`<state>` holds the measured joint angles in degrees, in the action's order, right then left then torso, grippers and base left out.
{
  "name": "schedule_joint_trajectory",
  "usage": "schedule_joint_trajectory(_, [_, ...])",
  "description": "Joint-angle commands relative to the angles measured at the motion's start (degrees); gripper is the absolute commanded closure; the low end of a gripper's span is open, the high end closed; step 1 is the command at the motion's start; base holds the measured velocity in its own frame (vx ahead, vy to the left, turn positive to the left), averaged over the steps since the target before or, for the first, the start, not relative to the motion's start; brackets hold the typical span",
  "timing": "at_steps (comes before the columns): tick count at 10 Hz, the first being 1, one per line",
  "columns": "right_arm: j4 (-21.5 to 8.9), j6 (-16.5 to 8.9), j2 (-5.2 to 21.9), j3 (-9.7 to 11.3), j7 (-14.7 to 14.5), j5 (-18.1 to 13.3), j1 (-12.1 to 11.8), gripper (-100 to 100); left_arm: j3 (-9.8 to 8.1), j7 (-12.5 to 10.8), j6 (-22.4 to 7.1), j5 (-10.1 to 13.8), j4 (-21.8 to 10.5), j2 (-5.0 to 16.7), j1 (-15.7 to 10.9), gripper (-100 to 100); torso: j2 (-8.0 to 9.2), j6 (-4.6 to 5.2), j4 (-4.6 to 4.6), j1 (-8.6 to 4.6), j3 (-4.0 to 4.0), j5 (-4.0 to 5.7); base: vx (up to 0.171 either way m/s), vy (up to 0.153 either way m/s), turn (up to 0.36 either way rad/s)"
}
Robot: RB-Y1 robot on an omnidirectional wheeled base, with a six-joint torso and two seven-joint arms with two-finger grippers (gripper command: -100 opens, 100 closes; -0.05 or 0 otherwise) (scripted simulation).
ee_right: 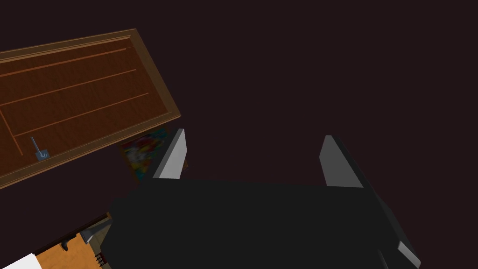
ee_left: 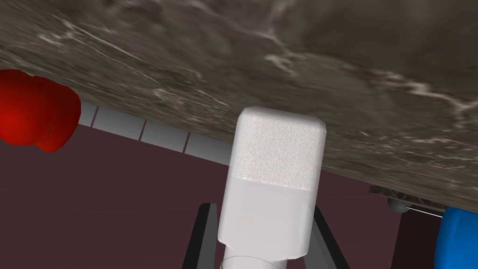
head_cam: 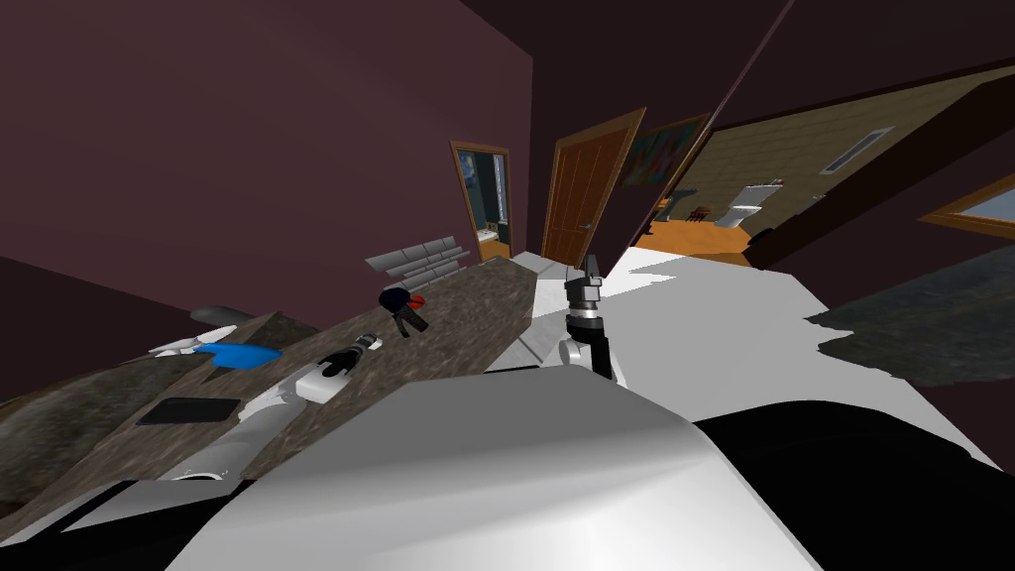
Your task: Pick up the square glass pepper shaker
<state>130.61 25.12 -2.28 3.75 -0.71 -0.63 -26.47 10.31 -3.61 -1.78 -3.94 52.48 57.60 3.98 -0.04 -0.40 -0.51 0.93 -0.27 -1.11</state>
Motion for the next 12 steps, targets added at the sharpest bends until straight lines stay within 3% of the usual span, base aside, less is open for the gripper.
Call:
schedule_joint_trajectory(1, [0.00, 0.00, 0.00, 0.00, 0.00, 0.00, 0.00, 0, -1.28, 0.61, -2.86, -0.91, 2.86, -1.30, 1.93, 100, 0.00, 0.00, 0.00, 0.00, 0.00, 0.00, -0.005, 0.048, 0.019])
schedule_joint_trajectory(4, [0.00, 0.00, 0.00, 0.00, 0.00, 0.00, 0.00, 0, -1.28, 0.61, -3.14, -0.91, 5.70, -1.30, 1.93, 100, -0.05, -0.05, -0.17, 0.17, -0.11, -0.30, 0.003, 0.030, 0.013])
schedule_joint_trajectory(5, [0.00, 0.00, 0.00, 0.00, 0.00, 0.00, 0.00, 0, -2.99, 1.18, -5.58, -1.76, 7.20, -2.36, 4.28, 100, -0.07, 0.00, -0.16, 0.11, -0.11, -0.29, 0.001, 0.043, 0.009])
schedule_joint_trajectory(8, [0.00, 0.00, 0.00, 0.00, 0.00, 0.00, 0.00, 0, -2.99, 1.18, -6.95, -1.76, 11.77, -2.36, 4.54, 100, -0.05, -0.15, -0.25, 0.35, -0.15, -0.43, 0.001, 0.030, 0.017])
schedule_joint_trajectory(9, [0.00, 0.00, 0.00, 0.00, 0.00, 0.00, 0.00, 0, -2.99, 1.18, -6.95, -1.76, 11.77, -2.36, 4.54, 100, -0.06, -0.09, -0.23, 0.27, -0.14, -0.41, -0.002, 0.000, -0.018])
schedule_joint_trajectory(10, [0.00, 0.00, 0.00, 0.00, 0.00, 0.00, 0.00, 0, -4.70, 1.75, -9.74, -2.62, 14.05, -3.42, 7.15, 100, -0.06, -0.09, -0.22, 0.22, -0.14, -0.40, 0.007, 0.043, 0.025])
schedule_joint_trajectory(12, [0.00, 0.00, 0.00, 0.00, 0.00, 0.00, 0.00, 0, -4.70, 1.75, -10.75, -2.62, 17.40, -3.42, 7.15, 100, -0.02, -0.20, -0.24, 0.45, -0.13, -0.44, 0.002, 0.042, 0.025])
